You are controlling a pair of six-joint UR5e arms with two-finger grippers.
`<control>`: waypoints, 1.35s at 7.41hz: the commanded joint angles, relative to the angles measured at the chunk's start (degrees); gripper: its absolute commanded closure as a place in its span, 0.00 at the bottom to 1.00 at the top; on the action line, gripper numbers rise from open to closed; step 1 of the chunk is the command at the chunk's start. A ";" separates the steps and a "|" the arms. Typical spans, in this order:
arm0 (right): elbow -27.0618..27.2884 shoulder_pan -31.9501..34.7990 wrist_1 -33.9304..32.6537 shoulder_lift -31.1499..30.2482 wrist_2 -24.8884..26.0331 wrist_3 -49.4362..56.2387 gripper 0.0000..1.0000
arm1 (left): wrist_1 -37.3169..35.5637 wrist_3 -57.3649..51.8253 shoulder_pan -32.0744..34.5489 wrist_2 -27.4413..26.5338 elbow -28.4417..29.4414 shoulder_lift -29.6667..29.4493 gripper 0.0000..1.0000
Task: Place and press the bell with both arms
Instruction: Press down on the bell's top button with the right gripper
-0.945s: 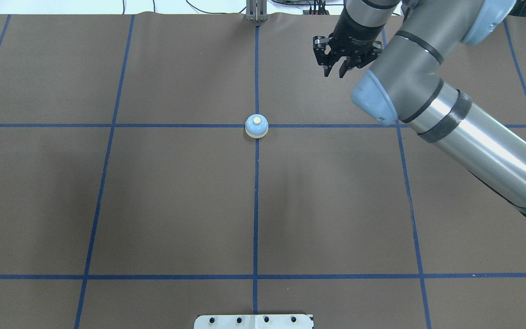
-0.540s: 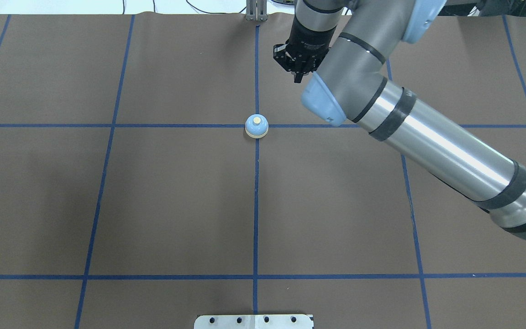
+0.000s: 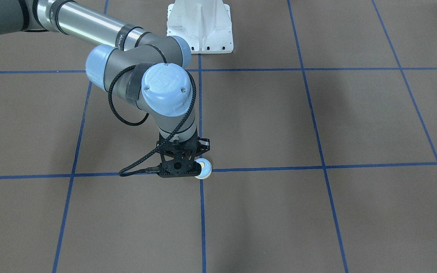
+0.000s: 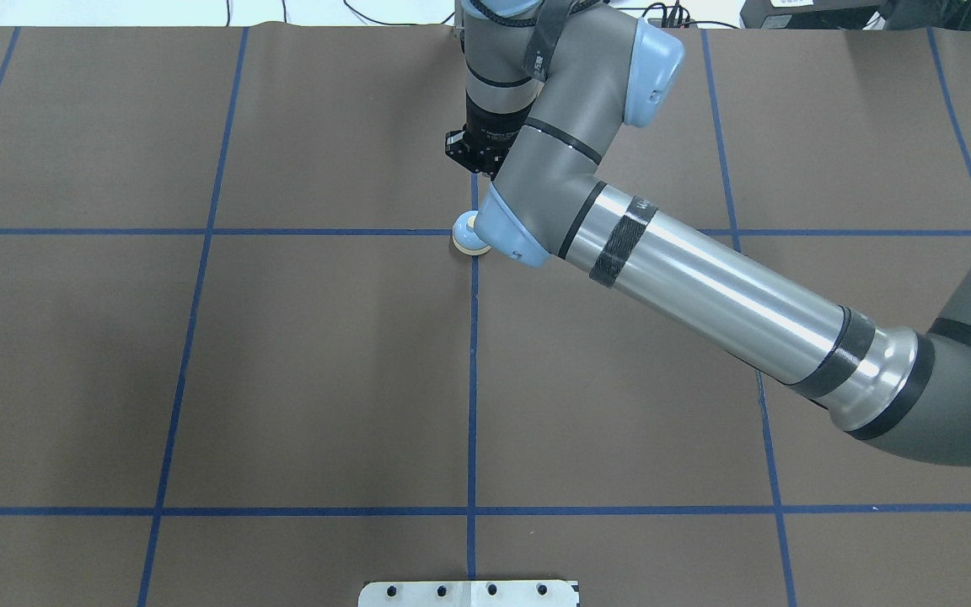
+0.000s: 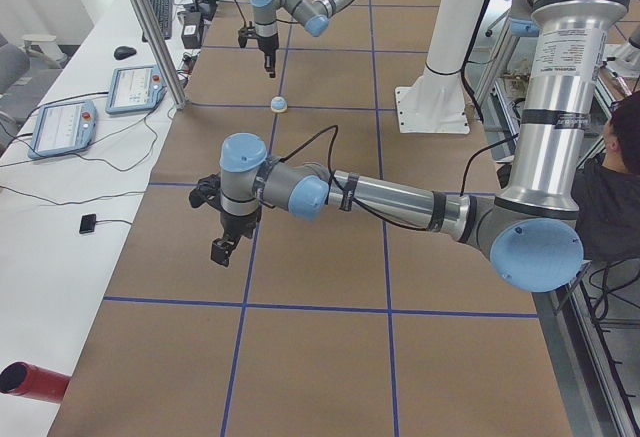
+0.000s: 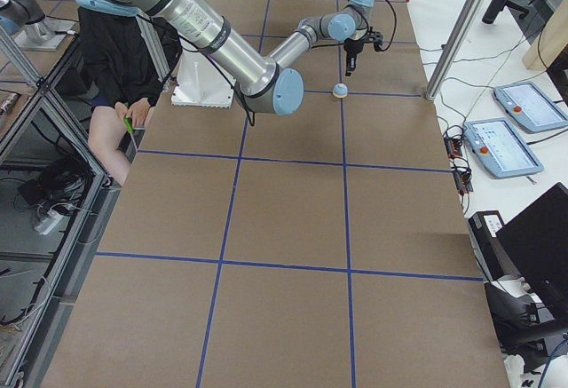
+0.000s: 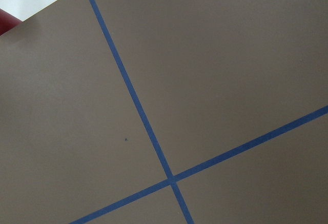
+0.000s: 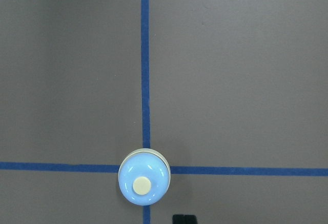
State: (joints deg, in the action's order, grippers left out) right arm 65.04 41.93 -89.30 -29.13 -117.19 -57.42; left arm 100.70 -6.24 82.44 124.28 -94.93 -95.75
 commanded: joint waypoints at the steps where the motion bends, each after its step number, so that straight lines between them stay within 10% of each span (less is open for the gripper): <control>1: -3.34 -1.94 2.98 0.48 1.70 -1.02 1.00 | -0.06 0.00 0.00 0.00 0.01 0.04 0.00; 10: -9.32 -4.22 8.09 1.71 3.37 -1.47 1.00 | 0.11 0.00 -0.09 -0.18 0.09 0.92 0.00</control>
State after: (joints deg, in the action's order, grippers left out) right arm 55.85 38.05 -81.21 -27.42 -114.08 -58.89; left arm 100.79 -6.24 82.37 124.11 -94.86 -94.94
